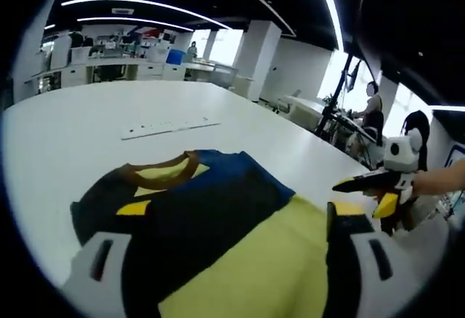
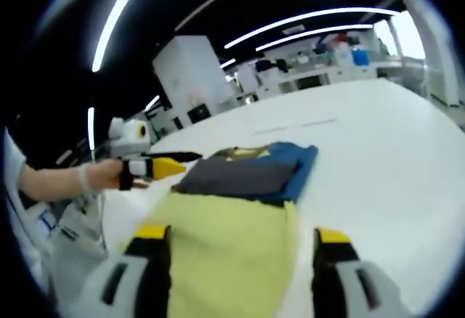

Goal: Fold the garment on the visible template until the final outline fits inside the template.

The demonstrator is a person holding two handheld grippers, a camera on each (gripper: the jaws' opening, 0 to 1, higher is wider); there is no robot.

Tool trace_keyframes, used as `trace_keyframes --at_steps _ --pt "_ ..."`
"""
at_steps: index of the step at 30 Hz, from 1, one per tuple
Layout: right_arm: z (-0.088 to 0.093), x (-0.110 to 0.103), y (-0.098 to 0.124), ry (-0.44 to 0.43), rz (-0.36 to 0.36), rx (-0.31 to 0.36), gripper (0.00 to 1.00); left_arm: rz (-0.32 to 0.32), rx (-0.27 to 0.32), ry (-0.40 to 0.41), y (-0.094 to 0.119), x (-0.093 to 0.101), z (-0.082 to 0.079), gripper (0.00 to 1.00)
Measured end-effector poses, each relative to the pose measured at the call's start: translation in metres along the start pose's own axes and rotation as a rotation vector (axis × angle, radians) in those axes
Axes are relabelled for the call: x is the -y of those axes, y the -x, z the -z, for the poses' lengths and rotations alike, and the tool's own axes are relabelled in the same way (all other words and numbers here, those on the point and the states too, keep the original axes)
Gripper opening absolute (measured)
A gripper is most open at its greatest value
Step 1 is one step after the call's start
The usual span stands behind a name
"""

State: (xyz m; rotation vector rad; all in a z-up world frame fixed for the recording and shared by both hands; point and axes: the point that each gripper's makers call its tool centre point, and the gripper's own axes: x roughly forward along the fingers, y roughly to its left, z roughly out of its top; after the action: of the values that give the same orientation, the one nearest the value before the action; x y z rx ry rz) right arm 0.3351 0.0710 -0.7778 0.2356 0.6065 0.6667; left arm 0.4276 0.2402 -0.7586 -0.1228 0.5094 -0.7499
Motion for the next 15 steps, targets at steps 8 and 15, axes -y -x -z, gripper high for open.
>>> trace_keyframes --at_steps 8,15 --pt "0.012 0.0 0.012 0.03 0.003 -0.039 0.78 -0.035 -0.047 -0.01 0.05 -0.023 0.021 0.9" --pt "0.026 -0.001 0.023 0.067 0.006 -0.083 0.75 -0.047 -0.099 -0.003 0.091 -0.022 0.052 0.87"
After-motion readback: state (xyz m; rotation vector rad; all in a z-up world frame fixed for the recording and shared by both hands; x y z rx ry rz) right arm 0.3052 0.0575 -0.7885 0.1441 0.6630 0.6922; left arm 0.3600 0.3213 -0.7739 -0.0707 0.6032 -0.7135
